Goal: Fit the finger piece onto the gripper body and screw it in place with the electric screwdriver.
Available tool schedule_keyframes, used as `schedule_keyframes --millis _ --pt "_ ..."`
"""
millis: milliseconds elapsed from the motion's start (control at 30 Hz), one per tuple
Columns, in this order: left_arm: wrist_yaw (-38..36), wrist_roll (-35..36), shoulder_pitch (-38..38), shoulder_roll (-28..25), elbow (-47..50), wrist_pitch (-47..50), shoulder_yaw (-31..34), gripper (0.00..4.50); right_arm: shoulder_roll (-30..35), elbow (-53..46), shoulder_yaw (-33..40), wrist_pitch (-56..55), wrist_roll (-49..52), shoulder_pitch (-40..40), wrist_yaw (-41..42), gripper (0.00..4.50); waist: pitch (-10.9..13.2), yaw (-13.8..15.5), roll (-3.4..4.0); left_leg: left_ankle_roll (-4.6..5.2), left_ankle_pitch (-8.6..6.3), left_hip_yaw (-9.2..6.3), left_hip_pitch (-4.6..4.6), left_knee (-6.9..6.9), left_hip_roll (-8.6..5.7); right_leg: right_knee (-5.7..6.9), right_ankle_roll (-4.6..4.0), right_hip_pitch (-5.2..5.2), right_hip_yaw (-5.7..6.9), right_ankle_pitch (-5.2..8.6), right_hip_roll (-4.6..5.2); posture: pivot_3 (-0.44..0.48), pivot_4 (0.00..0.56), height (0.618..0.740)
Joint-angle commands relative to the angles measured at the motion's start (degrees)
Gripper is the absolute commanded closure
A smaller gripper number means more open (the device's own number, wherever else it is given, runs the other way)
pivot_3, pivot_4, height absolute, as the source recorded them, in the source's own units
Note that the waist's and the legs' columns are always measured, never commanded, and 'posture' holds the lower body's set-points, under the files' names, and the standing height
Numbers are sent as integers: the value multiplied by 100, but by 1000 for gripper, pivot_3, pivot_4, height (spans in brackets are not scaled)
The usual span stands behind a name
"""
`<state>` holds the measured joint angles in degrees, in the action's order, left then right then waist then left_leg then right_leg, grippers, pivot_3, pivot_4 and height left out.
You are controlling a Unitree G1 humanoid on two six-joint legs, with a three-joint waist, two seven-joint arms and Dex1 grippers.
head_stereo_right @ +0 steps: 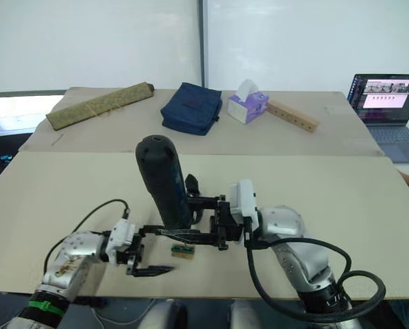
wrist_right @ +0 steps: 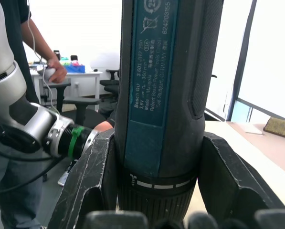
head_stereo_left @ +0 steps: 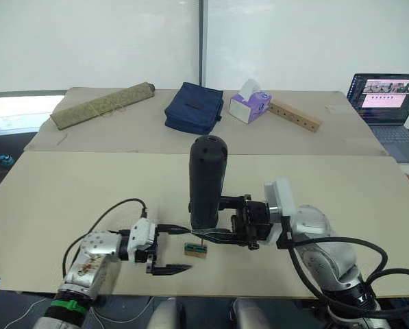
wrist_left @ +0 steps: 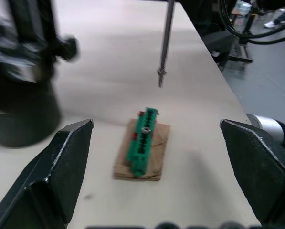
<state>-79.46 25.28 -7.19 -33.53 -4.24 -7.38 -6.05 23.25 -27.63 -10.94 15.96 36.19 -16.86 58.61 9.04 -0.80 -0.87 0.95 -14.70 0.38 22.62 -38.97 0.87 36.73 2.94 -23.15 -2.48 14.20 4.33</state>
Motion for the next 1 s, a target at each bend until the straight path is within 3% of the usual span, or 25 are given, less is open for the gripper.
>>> schedule_keyframes --millis 33,400,733,1000 --pt "-34 370 26 -163 433 278 283 0 12 -421 295 87 379 -176 -151 2575 0 5 0 0 0 0 0 0 -1 -2 0 1 0 0 1 0 150 740" --pt "402 1066 -8 -451 1163 1404 990 0 464 -543 1125 772 1358 -594 -561 2575 4 0 -5 0 0 0 3 1 0 -3 0 -1 1 0 -1 0 150 740" --pt "376 1035 -290 -467 663 1466 1297 0 838 184 1679 948 1578 -1140 -376 2575 9 -1 -14 0 0 1 4 1 -1 -4 0 -2 1 0 -2 0 150 740" --pt "304 717 -1085 -383 -167 1471 1112 0 772 1253 1702 972 1454 -1847 -266 2575 11 0 -16 0 0 3 11 2 -4 -4 0 -8 2 0 -3 0 150 740"
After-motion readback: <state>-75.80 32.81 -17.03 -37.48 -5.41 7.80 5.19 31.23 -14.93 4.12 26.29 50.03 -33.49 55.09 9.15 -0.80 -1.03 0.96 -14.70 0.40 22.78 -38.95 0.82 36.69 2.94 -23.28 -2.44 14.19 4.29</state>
